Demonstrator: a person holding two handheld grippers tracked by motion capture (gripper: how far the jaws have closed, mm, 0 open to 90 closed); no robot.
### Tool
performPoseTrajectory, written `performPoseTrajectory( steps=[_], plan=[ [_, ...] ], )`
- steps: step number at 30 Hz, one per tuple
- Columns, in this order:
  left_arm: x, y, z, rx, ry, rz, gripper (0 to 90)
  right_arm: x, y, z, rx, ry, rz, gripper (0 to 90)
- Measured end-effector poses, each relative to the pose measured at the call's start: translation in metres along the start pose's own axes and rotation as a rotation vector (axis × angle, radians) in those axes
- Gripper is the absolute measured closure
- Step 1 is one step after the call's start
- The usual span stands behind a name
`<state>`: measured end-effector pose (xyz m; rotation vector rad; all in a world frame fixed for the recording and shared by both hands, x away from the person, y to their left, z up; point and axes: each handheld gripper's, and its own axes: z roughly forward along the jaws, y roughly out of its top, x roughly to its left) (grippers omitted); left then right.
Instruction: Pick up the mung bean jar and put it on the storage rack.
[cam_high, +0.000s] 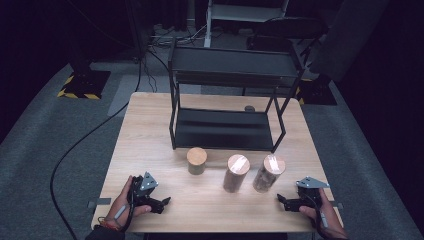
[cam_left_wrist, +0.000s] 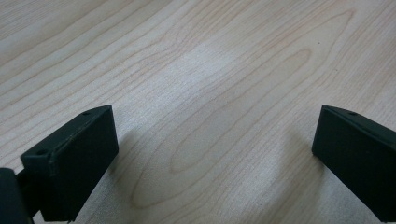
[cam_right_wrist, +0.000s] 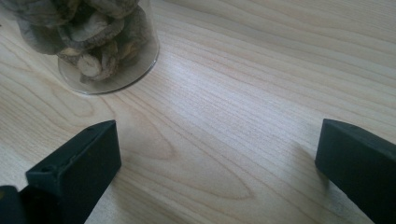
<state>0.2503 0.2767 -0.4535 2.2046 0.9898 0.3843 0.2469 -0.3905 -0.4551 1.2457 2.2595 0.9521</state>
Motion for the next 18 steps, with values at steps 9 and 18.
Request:
performPoseTrajectory(
  steps=[9, 18],
  plan=[
    [-0.0006, -0.0005, -0.0002, -0.002, 0.003, 0.000, 0.2, 0.0008, -0.0001, -0.0002, 0.000, -0.003, 0.002, 0.0],
    [-0.0007, 0.0011, -0.0005, 0.006, 0.003, 0.002, 0.2, 0.0009, -0.0001, -0.0002, 0.000, -0.004, 0.003, 0.0]
  ],
)
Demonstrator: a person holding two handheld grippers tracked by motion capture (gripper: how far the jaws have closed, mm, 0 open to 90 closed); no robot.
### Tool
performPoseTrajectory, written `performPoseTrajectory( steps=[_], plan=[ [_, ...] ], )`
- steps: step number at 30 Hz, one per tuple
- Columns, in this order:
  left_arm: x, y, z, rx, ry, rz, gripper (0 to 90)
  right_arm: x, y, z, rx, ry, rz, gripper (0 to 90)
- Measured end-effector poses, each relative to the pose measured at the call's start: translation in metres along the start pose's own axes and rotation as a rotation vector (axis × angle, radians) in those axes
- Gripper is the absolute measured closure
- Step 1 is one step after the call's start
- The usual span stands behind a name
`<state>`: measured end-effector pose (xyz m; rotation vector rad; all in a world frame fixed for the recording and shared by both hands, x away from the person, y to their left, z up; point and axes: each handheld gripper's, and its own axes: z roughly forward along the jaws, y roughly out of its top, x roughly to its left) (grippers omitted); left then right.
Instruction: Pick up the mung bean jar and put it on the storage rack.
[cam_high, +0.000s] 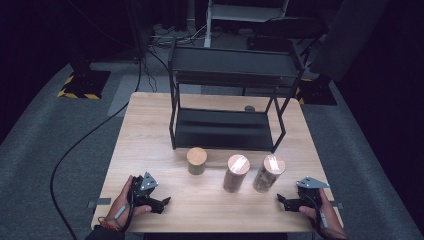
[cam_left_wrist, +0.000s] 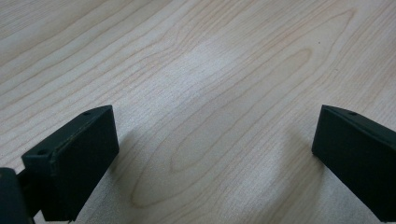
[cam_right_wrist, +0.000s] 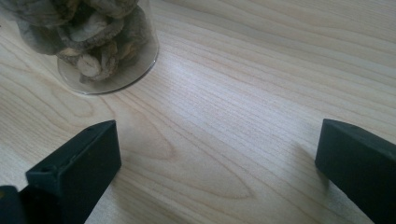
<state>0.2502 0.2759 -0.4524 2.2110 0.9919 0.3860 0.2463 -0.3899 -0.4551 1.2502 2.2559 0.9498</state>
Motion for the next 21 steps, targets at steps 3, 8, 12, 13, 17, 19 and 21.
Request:
performPoseTrajectory(
  steps=[3, 8, 12, 13, 17, 19, 21],
  plan=[
    [-0.0011, 0.0022, -0.0011, 0.012, 0.005, -0.002, 0.3, 0.0000, 0.0000, 0.0000, 0.000, 0.000, 0.000, 0.0],
    [-0.0033, 0.0048, -0.0018, 0.024, 0.010, -0.008, 0.4, 0.0000, 0.0000, 0.0000, 0.000, 0.000, 0.000, 0.0],
    [-0.0055, 0.0066, -0.0029, 0.027, 0.014, 0.000, 1.6, 0.0000, 0.0000, 0.0000, 0.000, 0.000, 0.000, 0.0],
    [-0.0054, 0.0066, -0.0032, 0.024, 0.009, 0.000, 1.6, 0.0000, 0.0000, 0.0000, 0.000, 0.000, 0.000, 0.0],
    [-0.0077, 0.0074, -0.0052, 0.018, 0.012, 0.005, 1.5, 0.0000, 0.0000, 0.0000, 0.000, 0.000, 0.000, 0.0],
    [-0.0088, 0.0072, -0.0065, 0.007, 0.013, 0.005, 1.5, 0.0000, 0.0000, 0.0000, 0.000, 0.000, 0.000, 0.0],
    [-0.0100, 0.0075, -0.0076, -0.003, 0.015, 0.007, 1.5, 0.0000, 0.0000, 0.0000, 0.000, 0.000, 0.000, 0.0]
  ],
)
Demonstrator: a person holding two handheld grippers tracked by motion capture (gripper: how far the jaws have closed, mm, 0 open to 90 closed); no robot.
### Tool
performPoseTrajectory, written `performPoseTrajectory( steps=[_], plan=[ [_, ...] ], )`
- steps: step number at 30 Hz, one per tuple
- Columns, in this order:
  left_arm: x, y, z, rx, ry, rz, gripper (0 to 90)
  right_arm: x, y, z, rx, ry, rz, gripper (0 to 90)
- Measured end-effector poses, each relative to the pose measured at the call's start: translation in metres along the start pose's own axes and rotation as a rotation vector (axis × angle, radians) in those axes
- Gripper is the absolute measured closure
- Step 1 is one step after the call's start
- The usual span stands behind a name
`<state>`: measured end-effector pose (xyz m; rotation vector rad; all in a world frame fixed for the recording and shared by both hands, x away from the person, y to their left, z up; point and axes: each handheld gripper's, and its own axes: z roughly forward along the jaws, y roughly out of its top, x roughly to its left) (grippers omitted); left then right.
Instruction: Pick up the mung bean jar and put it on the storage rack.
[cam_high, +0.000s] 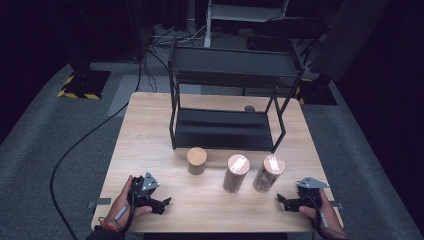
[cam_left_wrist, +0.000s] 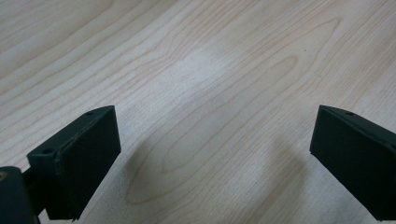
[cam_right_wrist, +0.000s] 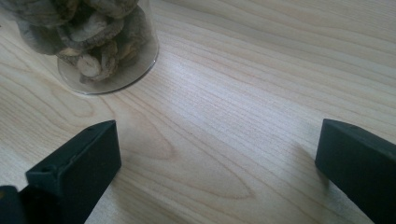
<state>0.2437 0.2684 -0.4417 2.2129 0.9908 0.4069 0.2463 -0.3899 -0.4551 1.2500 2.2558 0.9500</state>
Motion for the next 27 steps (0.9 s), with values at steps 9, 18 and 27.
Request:
performPoseTrajectory(
  steps=[9, 18, 27],
  plan=[
    [-0.0053, 0.0013, -0.0024, -0.009, 0.006, 0.017, 1.4, 0.0000, 0.0000, 0.0000, 0.000, 0.000, 0.000, 0.0],
    [-0.0060, 0.0024, -0.0040, -0.023, 0.004, 0.025, 1.5, 0.0000, 0.0000, 0.0000, 0.000, 0.000, 0.000, 0.0],
    [-0.0075, 0.0045, -0.0037, -0.030, 0.001, 0.031, 1.4, 0.0000, 0.0000, 0.0000, 0.000, 0.000, 0.000, 0.0]
  ],
)
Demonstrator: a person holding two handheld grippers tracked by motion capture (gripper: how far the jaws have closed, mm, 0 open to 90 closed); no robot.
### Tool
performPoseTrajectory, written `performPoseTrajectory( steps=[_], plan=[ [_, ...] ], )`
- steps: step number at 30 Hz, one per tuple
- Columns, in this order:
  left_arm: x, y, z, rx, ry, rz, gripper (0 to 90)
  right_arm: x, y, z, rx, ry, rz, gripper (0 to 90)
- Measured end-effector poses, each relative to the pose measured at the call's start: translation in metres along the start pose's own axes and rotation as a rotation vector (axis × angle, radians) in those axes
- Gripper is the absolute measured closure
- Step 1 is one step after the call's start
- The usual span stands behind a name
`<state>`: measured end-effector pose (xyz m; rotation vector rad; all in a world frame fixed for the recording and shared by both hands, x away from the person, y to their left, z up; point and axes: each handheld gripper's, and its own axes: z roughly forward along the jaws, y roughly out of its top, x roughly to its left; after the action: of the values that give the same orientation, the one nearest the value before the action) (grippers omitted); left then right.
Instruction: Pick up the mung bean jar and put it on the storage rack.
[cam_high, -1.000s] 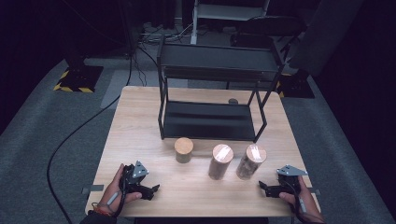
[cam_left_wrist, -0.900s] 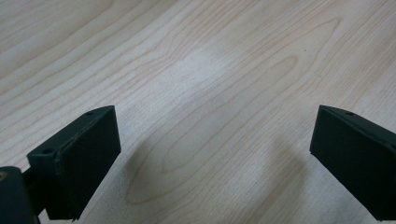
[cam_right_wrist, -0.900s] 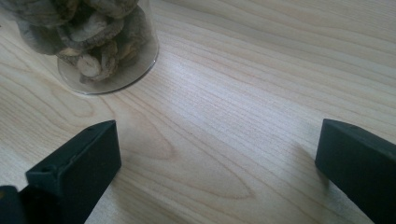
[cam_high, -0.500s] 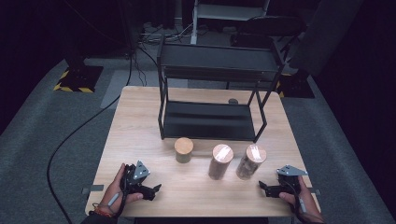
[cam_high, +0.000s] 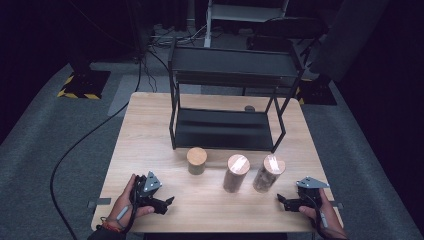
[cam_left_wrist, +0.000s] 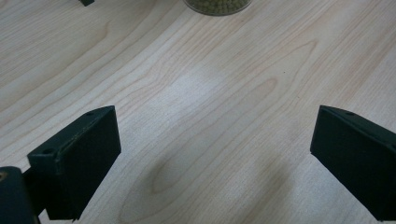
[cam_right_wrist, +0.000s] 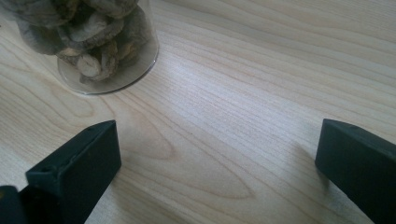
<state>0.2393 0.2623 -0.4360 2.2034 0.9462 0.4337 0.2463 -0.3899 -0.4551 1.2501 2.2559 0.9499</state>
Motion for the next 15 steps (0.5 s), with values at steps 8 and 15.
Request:
performPoseTrajectory(
  steps=[8, 15],
  plan=[
    [-0.0004, 0.0024, 0.0011, -0.010, -0.007, 0.003, 1.4, 0.0000, 0.0000, 0.0000, 0.000, 0.000, 0.000, 0.0],
    [-0.0011, 0.0057, 0.0020, -0.020, -0.012, 0.010, 1.4, 0.0000, 0.0001, 0.0000, 0.000, 0.000, 0.000, 0.0]
  ],
)
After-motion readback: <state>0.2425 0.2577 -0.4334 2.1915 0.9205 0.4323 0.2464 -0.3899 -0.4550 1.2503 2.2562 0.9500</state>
